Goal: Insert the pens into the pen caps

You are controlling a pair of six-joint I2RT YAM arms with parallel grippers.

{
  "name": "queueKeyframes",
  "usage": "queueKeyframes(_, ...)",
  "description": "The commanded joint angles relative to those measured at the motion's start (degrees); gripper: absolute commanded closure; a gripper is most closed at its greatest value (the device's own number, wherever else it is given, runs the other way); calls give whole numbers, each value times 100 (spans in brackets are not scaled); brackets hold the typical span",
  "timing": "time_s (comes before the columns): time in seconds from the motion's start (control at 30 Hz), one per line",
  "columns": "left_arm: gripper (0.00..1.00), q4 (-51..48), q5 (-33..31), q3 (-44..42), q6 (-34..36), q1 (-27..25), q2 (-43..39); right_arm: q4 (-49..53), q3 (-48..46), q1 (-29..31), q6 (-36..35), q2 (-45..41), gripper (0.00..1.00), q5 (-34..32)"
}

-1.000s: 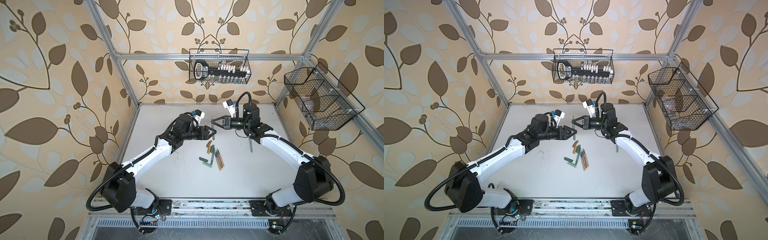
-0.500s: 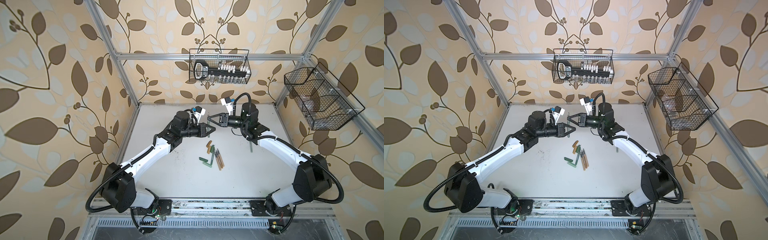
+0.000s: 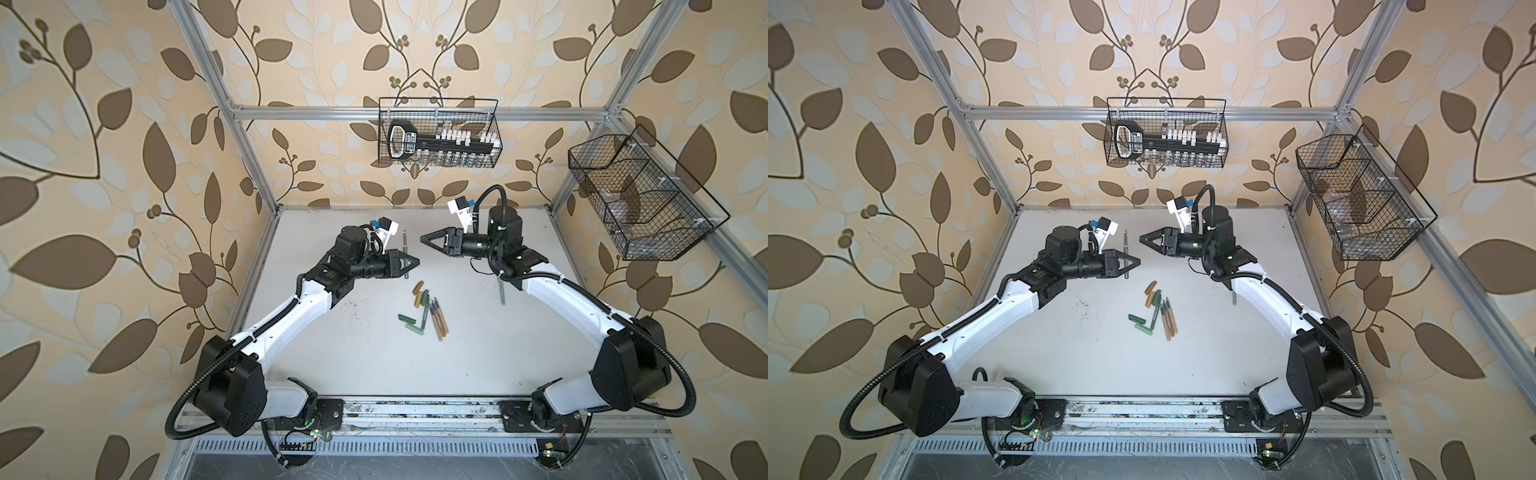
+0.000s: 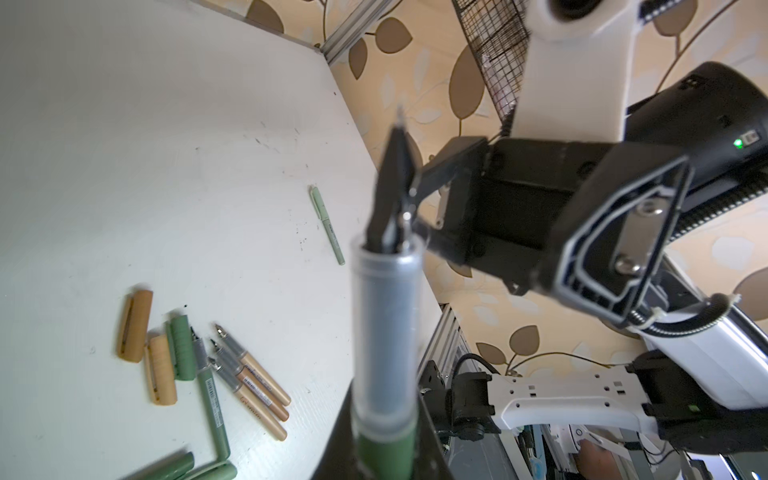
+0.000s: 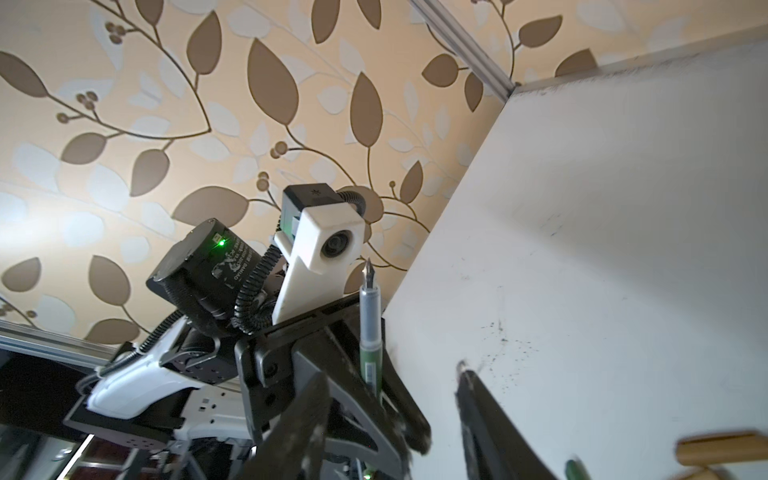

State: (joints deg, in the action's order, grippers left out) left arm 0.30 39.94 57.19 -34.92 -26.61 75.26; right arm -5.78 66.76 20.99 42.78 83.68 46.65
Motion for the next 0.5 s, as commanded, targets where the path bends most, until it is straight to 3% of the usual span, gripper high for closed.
queueKeyframes(0.0,100,-378,-284,-142,81,-70,-297,1093,-83,-170,-510,-359,38,-139)
queueKeyframes(0.17,100,-1716,-528,306,435,-358,-178,2314,-191,-133,-1141,-658,31,-624)
queueKeyframes(0.47,100,-2955,-250,1112,1387,-410,266,2570,-669,-136,-1303,-1414,24,-267)
